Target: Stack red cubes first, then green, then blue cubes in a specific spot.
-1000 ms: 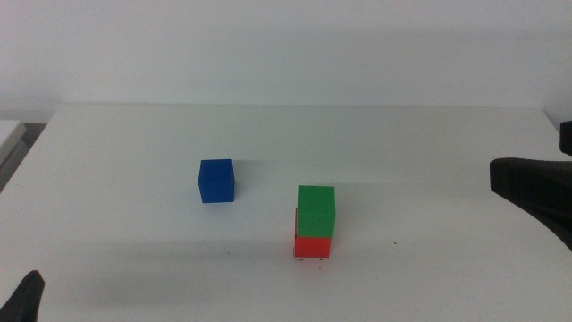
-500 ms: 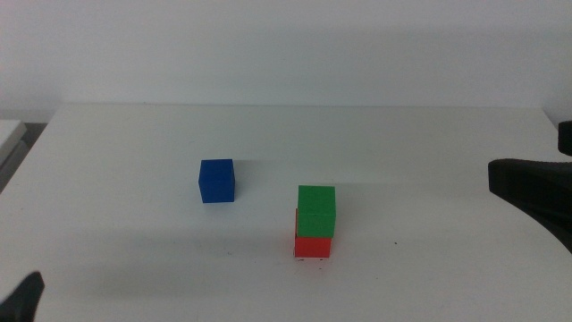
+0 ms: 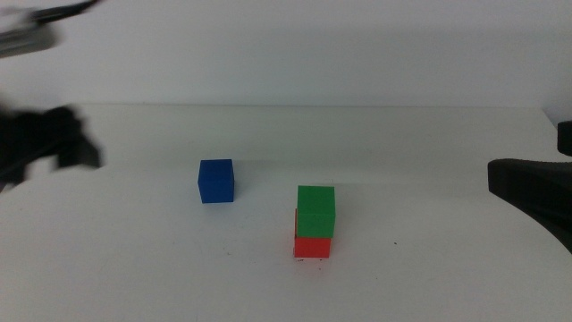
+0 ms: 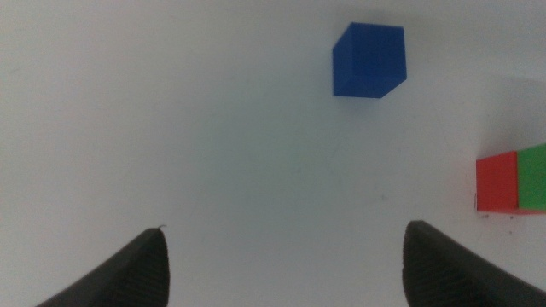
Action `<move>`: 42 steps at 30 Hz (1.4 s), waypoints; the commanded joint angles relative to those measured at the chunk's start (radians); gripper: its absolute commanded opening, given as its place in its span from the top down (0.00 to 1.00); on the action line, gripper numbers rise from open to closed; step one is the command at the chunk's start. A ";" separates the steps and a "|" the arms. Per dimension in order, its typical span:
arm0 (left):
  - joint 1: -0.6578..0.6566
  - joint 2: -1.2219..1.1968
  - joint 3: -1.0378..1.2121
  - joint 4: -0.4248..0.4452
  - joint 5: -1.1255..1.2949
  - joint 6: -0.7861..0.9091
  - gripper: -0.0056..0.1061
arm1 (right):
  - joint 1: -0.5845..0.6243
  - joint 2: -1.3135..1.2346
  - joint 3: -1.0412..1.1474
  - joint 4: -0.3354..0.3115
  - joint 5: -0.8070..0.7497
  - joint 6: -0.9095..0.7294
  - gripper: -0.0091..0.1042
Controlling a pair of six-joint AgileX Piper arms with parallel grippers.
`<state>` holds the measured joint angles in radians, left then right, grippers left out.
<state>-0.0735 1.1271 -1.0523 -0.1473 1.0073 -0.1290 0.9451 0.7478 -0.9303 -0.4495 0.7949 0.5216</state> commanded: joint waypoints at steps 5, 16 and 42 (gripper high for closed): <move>-0.180 0.369 -0.284 0.139 0.062 -0.206 0.11 | 0.002 -0.005 0.005 -0.011 -0.009 -0.007 0.10; -0.248 0.816 -0.610 0.141 0.033 -0.182 0.11 | 0.002 -0.005 0.005 -0.011 -0.009 -0.007 0.10; -0.238 0.974 -0.635 0.052 -0.003 -0.157 0.79 | 0.002 -0.005 0.005 -0.011 -0.009 -0.007 0.10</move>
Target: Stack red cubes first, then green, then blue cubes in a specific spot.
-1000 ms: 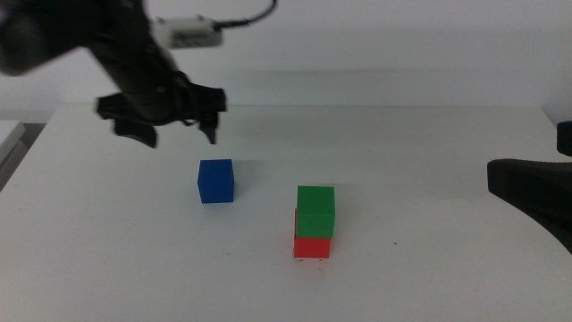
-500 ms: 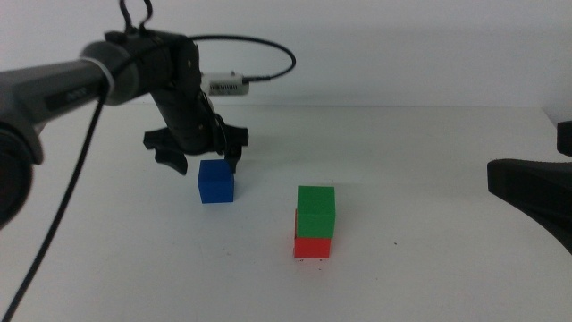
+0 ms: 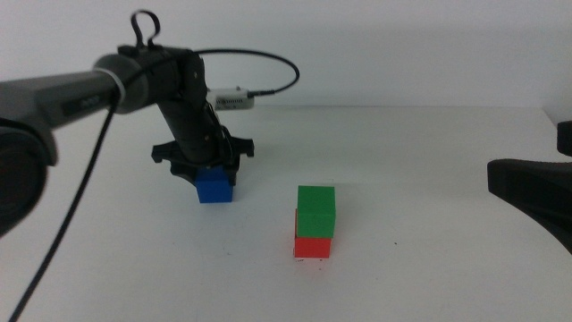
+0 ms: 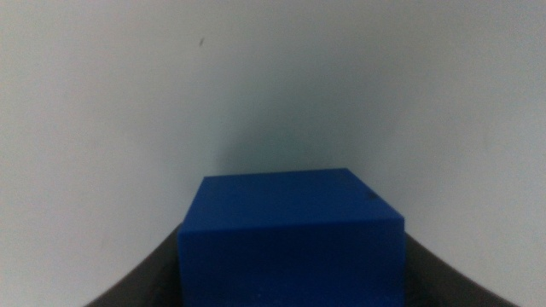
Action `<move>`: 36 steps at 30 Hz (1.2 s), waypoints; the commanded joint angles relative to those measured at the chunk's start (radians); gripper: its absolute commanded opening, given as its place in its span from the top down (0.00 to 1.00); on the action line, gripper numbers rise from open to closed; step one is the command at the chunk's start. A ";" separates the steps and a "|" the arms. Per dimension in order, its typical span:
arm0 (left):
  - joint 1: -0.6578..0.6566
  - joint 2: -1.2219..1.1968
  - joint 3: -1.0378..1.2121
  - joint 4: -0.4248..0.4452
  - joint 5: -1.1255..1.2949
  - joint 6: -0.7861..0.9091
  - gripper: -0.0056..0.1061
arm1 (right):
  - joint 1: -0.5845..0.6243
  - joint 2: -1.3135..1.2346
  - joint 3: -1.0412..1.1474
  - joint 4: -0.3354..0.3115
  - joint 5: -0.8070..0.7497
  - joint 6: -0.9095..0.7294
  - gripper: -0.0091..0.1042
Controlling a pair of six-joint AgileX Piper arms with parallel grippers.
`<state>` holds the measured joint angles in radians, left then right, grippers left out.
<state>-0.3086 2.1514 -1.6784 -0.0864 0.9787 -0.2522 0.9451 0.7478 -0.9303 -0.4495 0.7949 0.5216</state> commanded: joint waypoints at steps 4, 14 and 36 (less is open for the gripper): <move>-0.100 -0.190 -0.009 0.056 0.103 -0.160 0.97 | 0.002 -0.005 0.005 -0.011 -0.009 -0.007 0.10; -0.406 -0.243 -0.108 0.148 0.183 -0.364 0.97 | 0.002 -0.005 0.005 -0.011 -0.009 -0.007 0.10; -0.419 -0.148 -0.122 0.121 0.179 -0.380 0.93 | 0.002 -0.005 0.005 -0.011 -0.009 -0.007 0.10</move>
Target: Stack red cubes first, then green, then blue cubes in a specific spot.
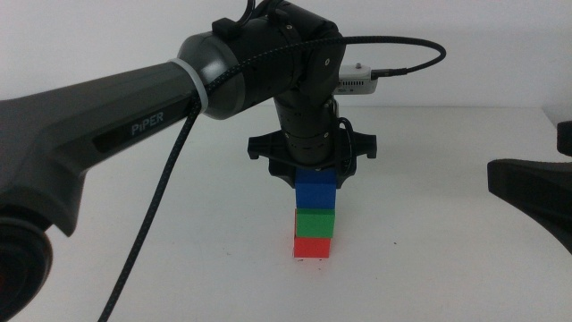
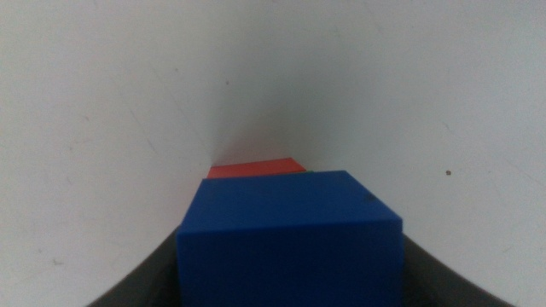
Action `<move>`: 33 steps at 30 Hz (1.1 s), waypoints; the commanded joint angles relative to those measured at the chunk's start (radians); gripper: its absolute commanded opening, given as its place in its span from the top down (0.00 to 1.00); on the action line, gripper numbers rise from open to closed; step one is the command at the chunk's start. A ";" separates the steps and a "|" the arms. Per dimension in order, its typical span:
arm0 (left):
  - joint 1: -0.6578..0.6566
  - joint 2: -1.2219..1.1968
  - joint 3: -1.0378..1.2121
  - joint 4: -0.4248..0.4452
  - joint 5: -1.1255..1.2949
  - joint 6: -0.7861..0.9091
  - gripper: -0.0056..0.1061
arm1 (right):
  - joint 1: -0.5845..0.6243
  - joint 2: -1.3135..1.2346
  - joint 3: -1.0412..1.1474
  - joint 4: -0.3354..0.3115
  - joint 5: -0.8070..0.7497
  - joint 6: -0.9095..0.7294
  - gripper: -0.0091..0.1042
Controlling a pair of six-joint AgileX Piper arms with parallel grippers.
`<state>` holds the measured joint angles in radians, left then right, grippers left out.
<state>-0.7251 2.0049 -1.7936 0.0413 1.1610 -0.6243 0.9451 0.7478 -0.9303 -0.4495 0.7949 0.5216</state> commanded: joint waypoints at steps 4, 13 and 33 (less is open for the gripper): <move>-0.003 0.003 -0.007 -0.008 0.000 0.033 0.47 | 0.002 -0.005 0.005 -0.011 -0.009 -0.007 0.10; -0.003 -0.022 -0.031 0.005 0.020 0.064 0.11 | 0.002 -0.005 0.005 -0.011 -0.009 -0.007 0.10; 0.443 -0.679 0.214 -0.050 0.060 0.624 0.11 | 0.002 -0.005 0.005 -0.011 -0.009 -0.007 0.10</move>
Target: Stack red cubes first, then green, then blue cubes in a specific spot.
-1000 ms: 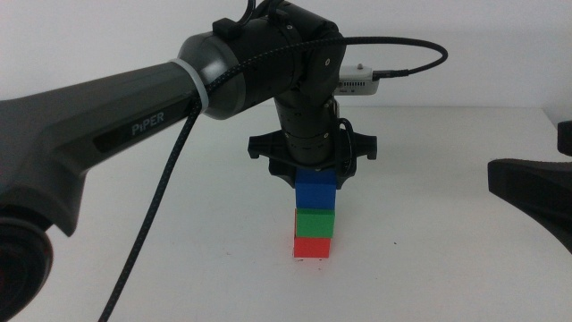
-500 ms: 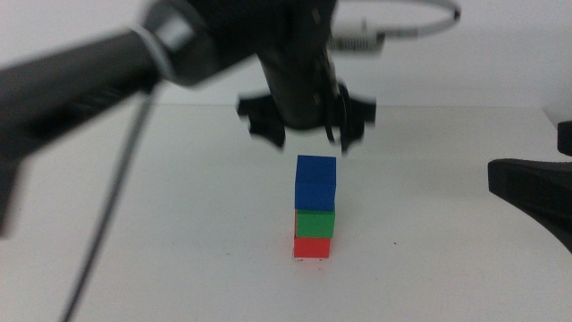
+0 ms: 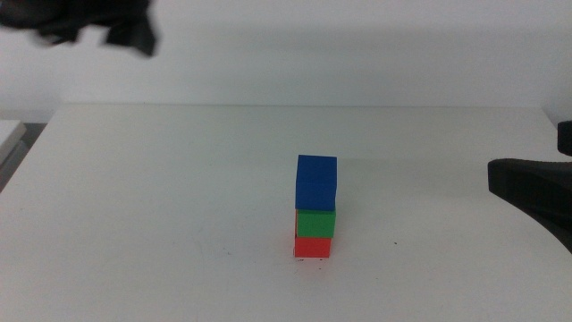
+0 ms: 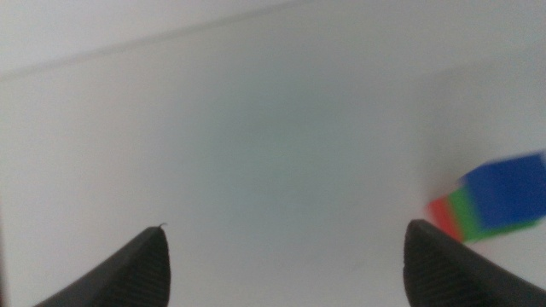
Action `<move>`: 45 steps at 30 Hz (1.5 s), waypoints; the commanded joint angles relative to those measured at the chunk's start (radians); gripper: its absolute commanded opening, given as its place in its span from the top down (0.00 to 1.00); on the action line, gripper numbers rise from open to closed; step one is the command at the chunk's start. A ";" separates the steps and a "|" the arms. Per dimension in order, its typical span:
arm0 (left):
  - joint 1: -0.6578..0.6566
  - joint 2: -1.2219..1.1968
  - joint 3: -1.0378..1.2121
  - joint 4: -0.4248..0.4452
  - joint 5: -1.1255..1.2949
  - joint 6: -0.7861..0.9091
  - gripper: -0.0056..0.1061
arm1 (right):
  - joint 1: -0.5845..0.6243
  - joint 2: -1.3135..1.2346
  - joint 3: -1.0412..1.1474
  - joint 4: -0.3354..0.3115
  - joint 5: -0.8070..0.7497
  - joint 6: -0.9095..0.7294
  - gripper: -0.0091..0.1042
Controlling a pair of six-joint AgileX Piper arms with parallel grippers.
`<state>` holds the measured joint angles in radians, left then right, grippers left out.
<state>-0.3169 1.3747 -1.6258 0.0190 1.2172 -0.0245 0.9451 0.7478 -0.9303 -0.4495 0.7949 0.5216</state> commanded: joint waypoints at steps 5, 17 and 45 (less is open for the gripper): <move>0.186 -0.325 0.338 -0.043 -0.118 0.025 0.11 | 0.002 -0.005 0.005 -0.011 -0.009 -0.007 0.10; 0.309 -0.845 0.919 -0.042 -0.645 0.003 0.11 | 0.002 -0.005 0.005 -0.011 -0.009 -0.007 0.10; 0.309 -1.137 1.214 -0.008 -0.888 0.001 0.11 | -0.245 -0.029 0.409 0.225 -0.499 0.004 0.10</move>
<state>-0.0093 0.2709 -0.4611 0.0093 0.3895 -0.0243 0.7623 0.7382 -0.5933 -0.2515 0.4321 0.5291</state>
